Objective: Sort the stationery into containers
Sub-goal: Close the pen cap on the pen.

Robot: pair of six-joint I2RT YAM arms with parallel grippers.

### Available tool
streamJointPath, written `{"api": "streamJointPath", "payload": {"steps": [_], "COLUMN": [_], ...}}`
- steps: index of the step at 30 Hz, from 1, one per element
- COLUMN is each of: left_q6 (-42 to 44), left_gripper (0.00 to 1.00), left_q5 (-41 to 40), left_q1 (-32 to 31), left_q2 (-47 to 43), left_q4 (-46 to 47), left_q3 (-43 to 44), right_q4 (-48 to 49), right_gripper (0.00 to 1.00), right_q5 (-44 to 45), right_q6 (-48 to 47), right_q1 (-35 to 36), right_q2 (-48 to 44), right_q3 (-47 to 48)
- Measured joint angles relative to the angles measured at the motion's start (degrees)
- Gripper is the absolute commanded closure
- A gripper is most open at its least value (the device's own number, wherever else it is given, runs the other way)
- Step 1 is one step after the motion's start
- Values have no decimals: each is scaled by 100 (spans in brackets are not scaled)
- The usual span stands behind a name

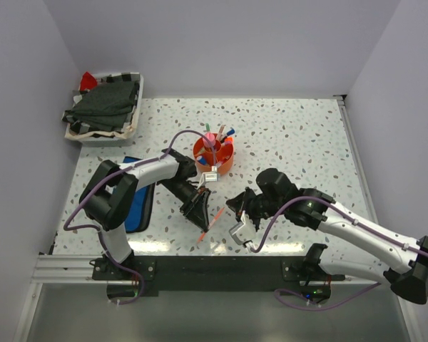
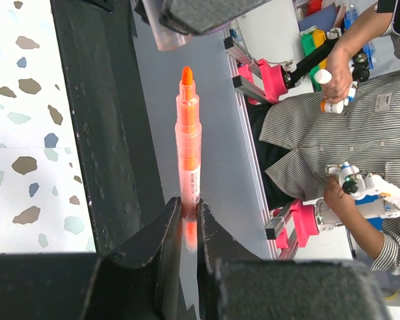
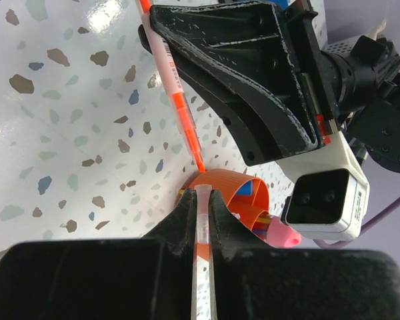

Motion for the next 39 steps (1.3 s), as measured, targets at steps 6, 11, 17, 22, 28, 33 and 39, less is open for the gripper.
{"api": "streamJointPath", "payload": {"steps": [6,11,17,22,28,33,39], "left_q6": [2,2,4,7,4,7,4], "left_gripper": [100,100,100,100,100,100,100], "left_q5": [0,0,2,2,20,37,39], "left_q1": [-2,-2,-4,-15,-22,-22,-22], "left_q2": [0,2,52,118,197,227,234], "left_q4": [0,0,0,0,-2,0,-2], "left_q3": [2,0,0,2,11,37,57], "right_q4": [-35,-35,-42,-33,-52,-146,-372], "right_gripper": [100,100,100,100,100,100,100], "right_q5": [2,0,-4,-13,-55,-138,-140], "right_q6": [-24,-26,-68,-87,-166,-234,-291], "right_q1": [0,0,0,0,0,0,0], "right_q2": [46,50,120,197,267,273,269], "right_q3": [9,9,28,72,87,146,216]}}
